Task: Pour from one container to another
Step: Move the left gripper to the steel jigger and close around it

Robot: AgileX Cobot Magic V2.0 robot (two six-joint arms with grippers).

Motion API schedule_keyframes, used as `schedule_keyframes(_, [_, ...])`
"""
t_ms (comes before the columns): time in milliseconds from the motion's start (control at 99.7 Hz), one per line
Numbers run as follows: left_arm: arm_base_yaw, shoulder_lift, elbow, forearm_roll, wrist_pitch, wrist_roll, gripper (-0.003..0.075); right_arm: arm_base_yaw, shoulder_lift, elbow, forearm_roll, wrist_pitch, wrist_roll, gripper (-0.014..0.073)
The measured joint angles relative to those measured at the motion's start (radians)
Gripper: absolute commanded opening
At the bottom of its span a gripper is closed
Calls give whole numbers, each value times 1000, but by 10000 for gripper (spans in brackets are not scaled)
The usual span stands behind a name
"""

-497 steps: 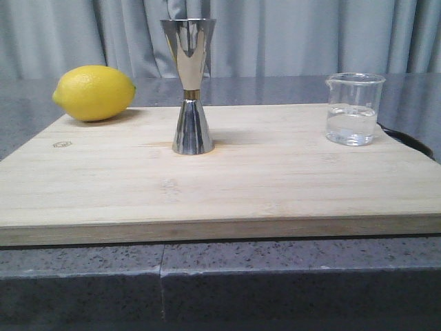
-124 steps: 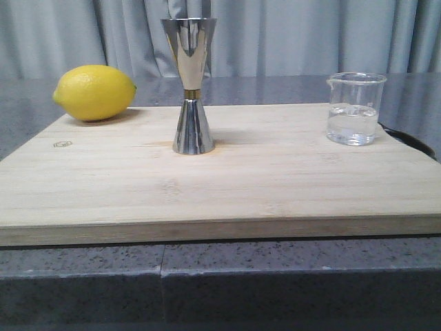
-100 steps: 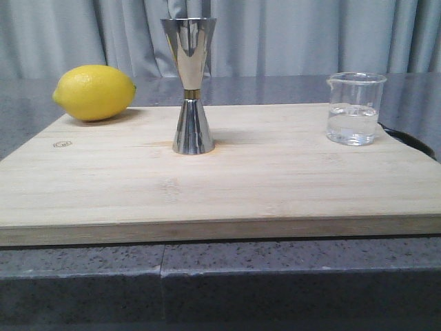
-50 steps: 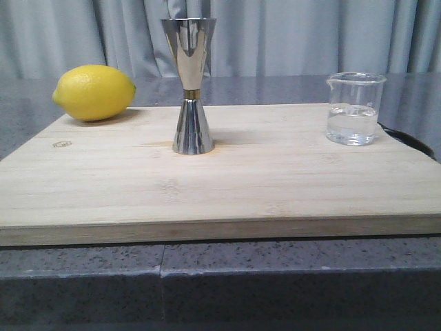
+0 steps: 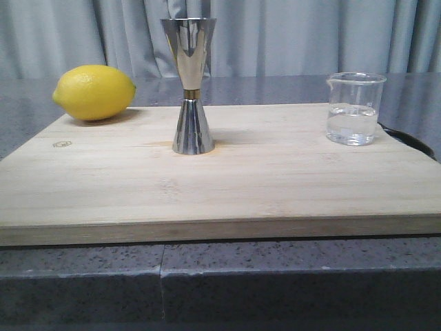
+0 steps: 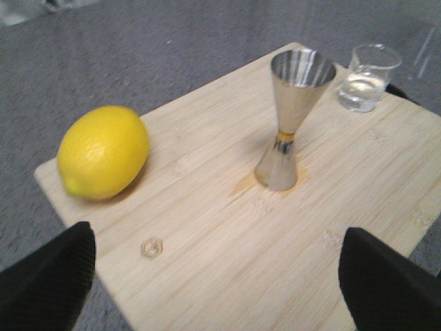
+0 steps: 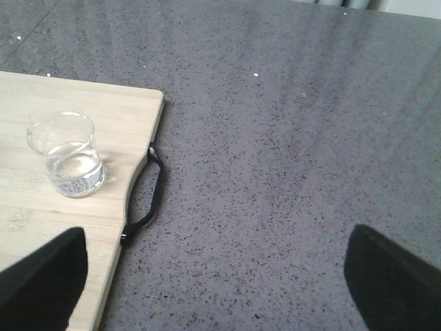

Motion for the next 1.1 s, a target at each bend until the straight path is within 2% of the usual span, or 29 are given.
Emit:
schedule_keyframes(221, [0,194,0,-270,125,330,662,0,0,0,2,0,0,666])
schedule_keyframes(391, [0,338,0,-381,258,505,662,0,0,0,2,0,0,666])
schedule_keyframes(522, [-12,439,-2,-435,295,615,662,0,0,0,2,0,0,666])
schedule_keyframes(542, [-49,509,-2,-485,295,697,662,0,0,0,2,1,0,666])
schedule_keyframes(833, [-166,666,-27,-659,295,904,662,0,0,0,4,1,0,666])
schedule_keyframes(1104, [-233,796,-123,-684,291,940,662,0,0,0,4,1,0,666])
